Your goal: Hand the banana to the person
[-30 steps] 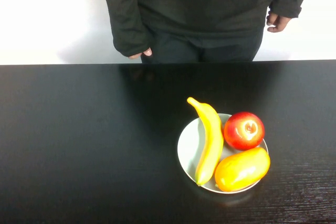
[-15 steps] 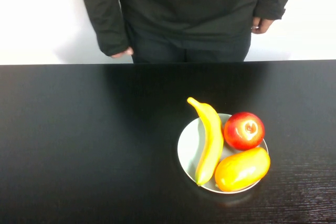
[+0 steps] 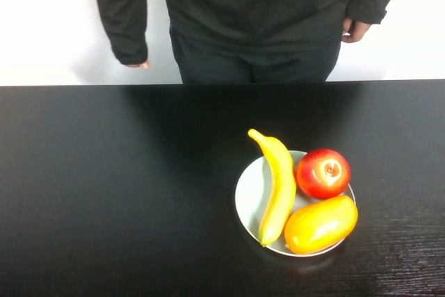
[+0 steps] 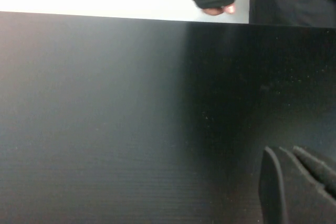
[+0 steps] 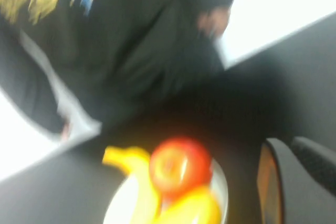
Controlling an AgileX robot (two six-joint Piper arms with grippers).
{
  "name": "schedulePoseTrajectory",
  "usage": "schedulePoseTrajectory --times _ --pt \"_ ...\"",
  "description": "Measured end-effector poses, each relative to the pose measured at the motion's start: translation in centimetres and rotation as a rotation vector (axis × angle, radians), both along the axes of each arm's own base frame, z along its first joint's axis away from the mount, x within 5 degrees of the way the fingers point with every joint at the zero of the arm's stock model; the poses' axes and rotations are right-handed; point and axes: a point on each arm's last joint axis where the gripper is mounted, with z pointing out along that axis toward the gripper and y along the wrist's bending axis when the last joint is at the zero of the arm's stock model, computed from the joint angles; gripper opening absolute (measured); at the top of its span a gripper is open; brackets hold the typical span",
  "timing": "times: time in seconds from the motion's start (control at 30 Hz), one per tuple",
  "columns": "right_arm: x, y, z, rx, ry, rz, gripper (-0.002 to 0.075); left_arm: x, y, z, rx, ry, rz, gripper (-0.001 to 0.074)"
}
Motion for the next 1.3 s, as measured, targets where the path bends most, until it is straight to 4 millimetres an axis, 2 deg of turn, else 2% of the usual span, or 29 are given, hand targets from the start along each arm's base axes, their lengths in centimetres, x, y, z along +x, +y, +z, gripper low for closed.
schedulePoseTrajectory --times 0.17,0.23,0.33,0.47,0.6,0.7,0.83,0.9,1.0,1.17,1.3 --pt "1.7 0.9 3.3 -0.088 0.347 0.173 -0.0010 0.0 0.0 0.0 0.000 0.000 0.000 -0.0004" --pt "3.0 0.9 4.4 -0.127 0.514 0.236 -0.0010 0.0 0.0 0.0 0.000 0.000 0.000 -0.0004" --pt "5.5 0.7 6.0 -0.175 0.673 0.292 -0.0010 0.0 0.0 0.0 0.000 0.000 0.000 -0.0004" --pt "9.3 1.0 7.2 -0.222 0.771 0.372 -0.0010 0.0 0.0 0.0 0.000 0.000 0.000 -0.0004" --pt "12.7 3.4 7.9 -0.297 0.824 0.473 -0.0010 0.0 0.0 0.0 0.000 0.000 0.000 -0.0004" --pt "15.0 6.3 7.7 -0.377 0.879 0.517 -0.0010 0.0 0.0 0.0 0.000 0.000 0.000 -0.0004" --pt "17.9 11.9 6.6 -0.493 0.937 0.558 0.0007 0.0 0.0 0.0 0.000 0.000 0.000 -0.0004" --pt "19.2 14.4 5.9 -0.534 0.948 0.566 0.0044 0.0 0.0 0.0 0.000 0.000 0.000 -0.0004" --pt "21.4 17.5 4.9 -0.537 0.968 0.574 0.0149 0.0 0.0 0.0 0.000 0.000 0.000 -0.0004" --pt "24.7 19.9 2.0 -0.501 1.042 0.527 0.0377 0.0 0.0 0.0 0.000 0.000 0.000 -0.0004" --pt "26.2 21.0 0.0 -0.481 1.087 0.494 0.0428 0.0 0.0 0.0 0.000 0.000 0.000 -0.0004"
